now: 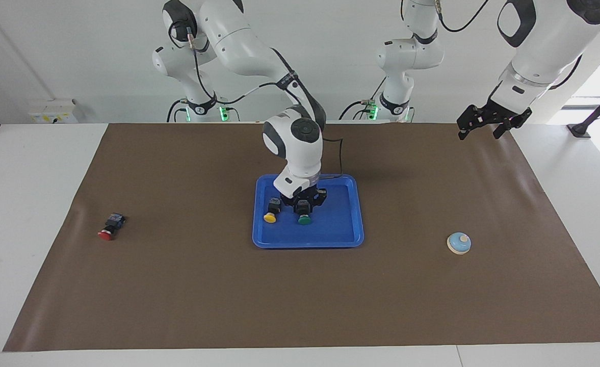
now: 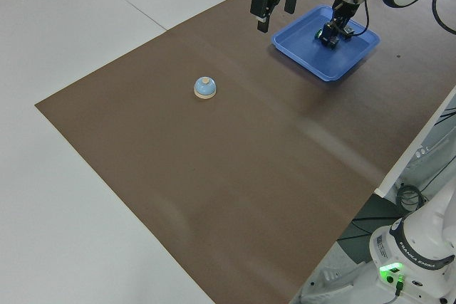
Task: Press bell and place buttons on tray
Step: 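Grasp the green button and place it in the tray beside the yellow one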
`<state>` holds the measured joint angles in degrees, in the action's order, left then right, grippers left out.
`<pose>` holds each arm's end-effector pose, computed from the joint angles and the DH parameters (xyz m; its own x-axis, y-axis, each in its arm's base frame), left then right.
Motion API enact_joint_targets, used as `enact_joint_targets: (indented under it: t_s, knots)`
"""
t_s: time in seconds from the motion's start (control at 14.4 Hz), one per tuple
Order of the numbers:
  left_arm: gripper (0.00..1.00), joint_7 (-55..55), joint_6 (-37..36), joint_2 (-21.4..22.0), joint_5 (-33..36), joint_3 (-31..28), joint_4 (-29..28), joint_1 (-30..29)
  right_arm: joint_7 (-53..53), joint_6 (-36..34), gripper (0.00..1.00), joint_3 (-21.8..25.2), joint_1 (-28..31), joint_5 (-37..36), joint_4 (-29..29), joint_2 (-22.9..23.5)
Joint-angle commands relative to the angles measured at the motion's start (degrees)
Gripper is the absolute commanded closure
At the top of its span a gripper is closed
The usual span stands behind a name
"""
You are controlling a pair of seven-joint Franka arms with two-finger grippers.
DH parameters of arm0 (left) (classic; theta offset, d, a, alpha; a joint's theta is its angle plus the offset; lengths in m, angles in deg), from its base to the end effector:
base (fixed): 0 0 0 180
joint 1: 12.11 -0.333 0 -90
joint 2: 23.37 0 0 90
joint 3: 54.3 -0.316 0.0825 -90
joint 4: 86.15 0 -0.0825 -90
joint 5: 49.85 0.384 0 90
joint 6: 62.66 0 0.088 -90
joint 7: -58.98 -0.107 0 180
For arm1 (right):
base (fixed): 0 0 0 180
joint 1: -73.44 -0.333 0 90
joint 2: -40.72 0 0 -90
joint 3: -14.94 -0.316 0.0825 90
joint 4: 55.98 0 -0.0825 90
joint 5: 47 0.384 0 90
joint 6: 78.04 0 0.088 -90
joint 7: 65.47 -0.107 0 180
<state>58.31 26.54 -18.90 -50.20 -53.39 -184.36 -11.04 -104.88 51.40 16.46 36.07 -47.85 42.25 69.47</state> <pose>0.5251 -0.0191 0.5981 0.9958 -0.0461 -0.0791 -0.0458 -0.9989 0.0058 0.5449 0.3954 0.3023 0.9976 -0.0495 0.0488 -0.0492 -0.9988 -0.0082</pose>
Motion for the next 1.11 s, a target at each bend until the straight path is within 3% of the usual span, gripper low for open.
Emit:
enact_joint_targets:
  t_s: [0.0, 0.21, 0.42, 0.69, 1.04]
  knots:
    - [0.0, 0.4, -0.78, 0.46, -0.44, -0.11, 0.29, -0.11, -2.33, -1.1, 0.0, 0.24, -0.08, 0.85, -0.05, -1.41]
    - [0.0, 0.4, -0.78, 0.46, -0.44, -0.11, 0.29, -0.11, -2.34, -6.8, 0.0, 1.03, 1.15, 0.85, -4.35, -1.94]
    - [0.0, 0.4, -0.78, 0.46, -0.44, -0.11, 0.29, -0.11, -1.55, -11.39, 0.0, 1.29, 6.06, -0.02, -5.06, -6.76]
    - [0.0, 0.4, -0.78, 0.46, -0.44, -0.11, 0.29, -0.11, 6.77, -15.52, 0.0, 1.3, 15.72, -0.38, -4.89, -12.39]
    - [0.0, 0.4, -0.78, 0.46, -0.44, -0.11, 0.29, -0.11, 20.3, -14.39, 0.0, 1.38, 28.02, -0.38, -4.37, -13.45]
